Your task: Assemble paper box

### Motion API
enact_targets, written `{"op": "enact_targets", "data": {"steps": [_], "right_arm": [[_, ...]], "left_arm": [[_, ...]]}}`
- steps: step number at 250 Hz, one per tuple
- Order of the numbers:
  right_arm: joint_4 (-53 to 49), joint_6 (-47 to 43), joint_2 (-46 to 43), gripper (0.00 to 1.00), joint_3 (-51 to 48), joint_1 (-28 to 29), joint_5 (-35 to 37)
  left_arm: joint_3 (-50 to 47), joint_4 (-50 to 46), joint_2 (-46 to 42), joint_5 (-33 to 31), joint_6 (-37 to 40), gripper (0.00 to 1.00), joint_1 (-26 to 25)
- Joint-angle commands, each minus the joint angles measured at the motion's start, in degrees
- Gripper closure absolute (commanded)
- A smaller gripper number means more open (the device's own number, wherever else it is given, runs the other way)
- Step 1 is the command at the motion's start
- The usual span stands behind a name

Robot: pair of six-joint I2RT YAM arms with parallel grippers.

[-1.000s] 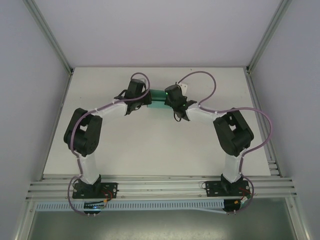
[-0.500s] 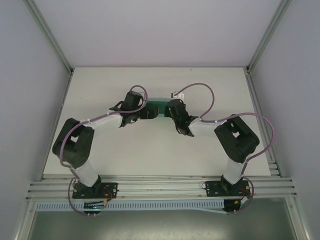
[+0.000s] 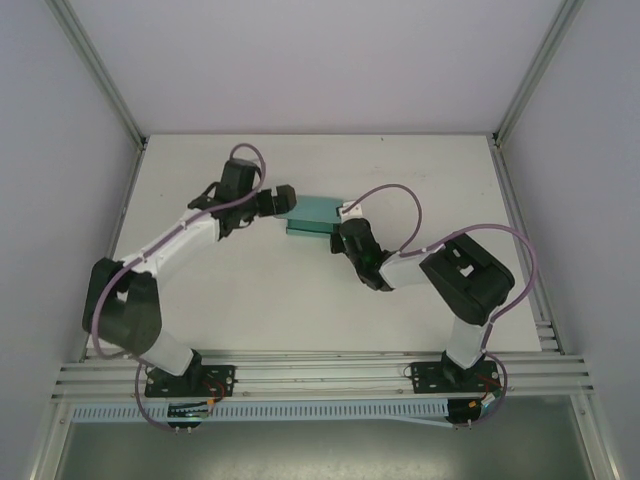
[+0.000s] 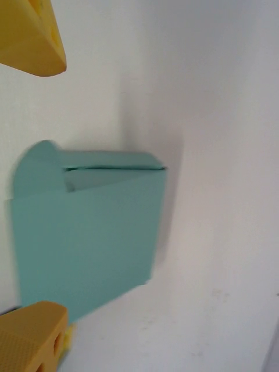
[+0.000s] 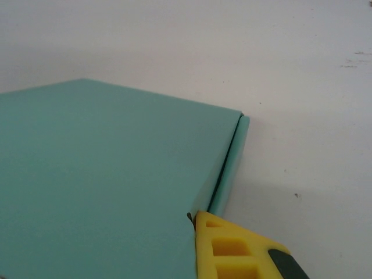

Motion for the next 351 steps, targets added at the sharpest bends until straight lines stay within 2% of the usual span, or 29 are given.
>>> {"op": "enact_targets", "data": {"steps": [1, 50, 93, 113, 125, 142, 157, 167, 174, 191, 211, 237, 264, 297, 330, 351], "right_arm": [[-0.85, -4.31, 3.15, 1.00, -2.90, 0.51, -0.24], [2.59, -7.83, 3.94, 1.00, -4.29, 0.57, -0.13], [3.90, -10.21, 4.30, 0.99, -4.91, 0.50, 0.32], [4.21, -10.12, 3.95, 0.95, -5.34, 0.51, -0.46], [4.61, -9.63, 3.49, 0.88, -5.84, 0.39, -0.80], [4.37, -8.38, 2.02, 0.67, -6.79, 0.50, -2.26], [3.37, -6.67, -0.27, 0.48, -7.94, 0.53, -4.01], [2.44, -5.49, -2.30, 0.39, -8.84, 0.55, -5.76], [1.67, -4.87, -3.81, 0.35, -9.45, 0.53, -7.15], [-1.07, -3.82, -7.53, 0.27, -10.28, 0.44, -10.76], [-5.14, -3.24, -11.68, 0.21, -10.25, 0.53, -14.40], [-11.11, -2.04, -15.47, 0.17, -8.47, 0.09, -19.12], [-15.66, 2.09, -17.62, 0.16, -5.81, -0.92, -16.98], [-24.02, 13.57, -17.27, 0.13, 0.58, -5.29, -14.23], [-25.13, 23.97, -14.60, 0.13, 3.65, -10.34, -20.93], [-24.64, 28.78, -12.88, 0.13, 4.71, -11.16, -24.93]], "left_arm": [[6.35, -0.91, 7.89, 8.22, 2.13, 0.01, 2.29], [12.37, 0.97, 19.06, 13.84, 7.02, 0.02, 2.42], [15.67, -0.73, 26.29, 16.60, 9.95, 0.14, 2.42], [14.41, 0.38, 27.09, 17.70, 10.05, 0.24, 2.38], [13.20, 1.37, 27.21, 18.23, 9.75, 0.31, 2.42], [11.47, 2.73, 27.22, 19.31, 9.23, 0.40, 2.40], [9.51, 4.47, 27.10, 19.69, 8.22, 0.42, 2.42], [8.52, 5.29, 27.29, 19.66, 8.11, 0.42, 2.42], [7.97, 5.54, 27.45, 19.06, 7.62, 0.43, 2.42], [7.26, 5.72, 28.00, 18.57, 7.13, 0.53, 2.42], [5.85, 5.92, 27.96, 17.90, 6.43, 0.54, 2.42], [3.46, 6.96, 27.00, 16.01, 5.47, 0.54, 2.41], [2.13, 6.30, 25.69, 14.03, 4.17, 0.54, 2.39], [-0.01, 6.53, 24.79, 13.60, 1.79, 0.59, 2.42], [-2.17, 7.10, 24.74, 14.09, -1.58, 0.68, 2.41], [-2.72, 7.02, 24.67, 15.62, -3.66, 0.74, 2.41]]}}
